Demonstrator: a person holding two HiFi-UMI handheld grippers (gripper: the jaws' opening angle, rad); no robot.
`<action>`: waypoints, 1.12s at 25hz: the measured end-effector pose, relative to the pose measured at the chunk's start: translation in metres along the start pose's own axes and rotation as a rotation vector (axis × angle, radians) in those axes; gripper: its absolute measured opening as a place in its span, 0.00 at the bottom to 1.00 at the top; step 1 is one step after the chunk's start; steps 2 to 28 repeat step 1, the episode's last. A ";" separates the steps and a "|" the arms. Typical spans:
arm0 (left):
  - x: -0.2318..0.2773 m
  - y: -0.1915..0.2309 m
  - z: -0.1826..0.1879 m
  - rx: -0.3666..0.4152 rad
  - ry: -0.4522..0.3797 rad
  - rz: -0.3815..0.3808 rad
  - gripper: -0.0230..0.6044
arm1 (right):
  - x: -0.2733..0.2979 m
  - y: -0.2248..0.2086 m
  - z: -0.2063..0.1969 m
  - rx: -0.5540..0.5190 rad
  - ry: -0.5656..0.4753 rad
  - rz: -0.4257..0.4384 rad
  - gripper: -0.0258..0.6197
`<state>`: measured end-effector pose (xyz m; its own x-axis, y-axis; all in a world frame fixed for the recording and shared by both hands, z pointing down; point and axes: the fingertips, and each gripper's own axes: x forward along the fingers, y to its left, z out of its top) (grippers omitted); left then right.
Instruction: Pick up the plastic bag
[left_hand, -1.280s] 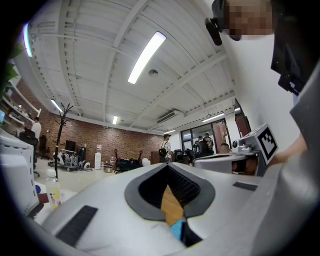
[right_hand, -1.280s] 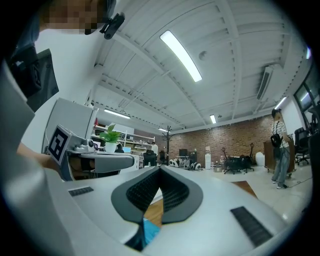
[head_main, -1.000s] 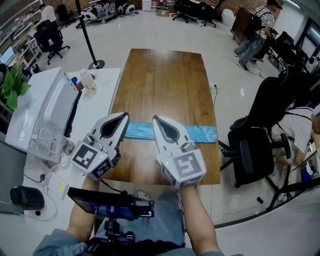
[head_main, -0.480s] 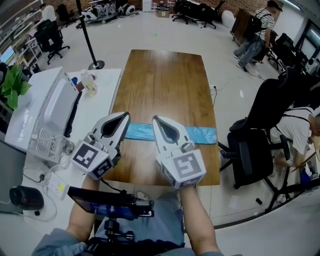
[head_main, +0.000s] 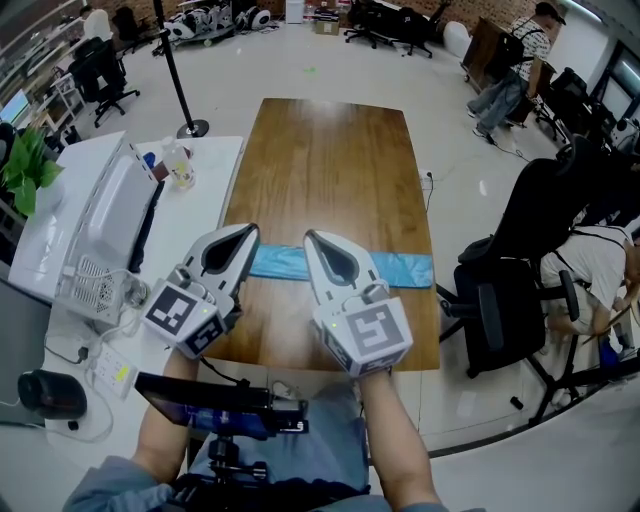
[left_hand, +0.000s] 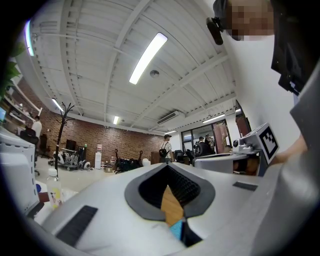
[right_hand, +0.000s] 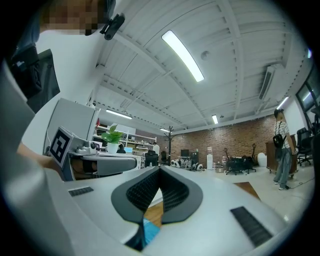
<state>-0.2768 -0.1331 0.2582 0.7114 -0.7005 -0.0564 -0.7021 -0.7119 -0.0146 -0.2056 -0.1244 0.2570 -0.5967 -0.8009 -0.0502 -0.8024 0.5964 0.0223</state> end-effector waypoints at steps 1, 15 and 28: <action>0.000 -0.001 0.000 -0.001 0.004 -0.003 0.05 | 0.000 -0.001 0.000 -0.001 -0.002 -0.001 0.04; 0.000 -0.001 0.000 -0.001 0.004 -0.003 0.05 | 0.000 -0.001 0.000 -0.001 -0.002 -0.001 0.04; 0.000 -0.001 0.000 -0.001 0.004 -0.003 0.05 | 0.000 -0.001 0.000 -0.001 -0.002 -0.001 0.04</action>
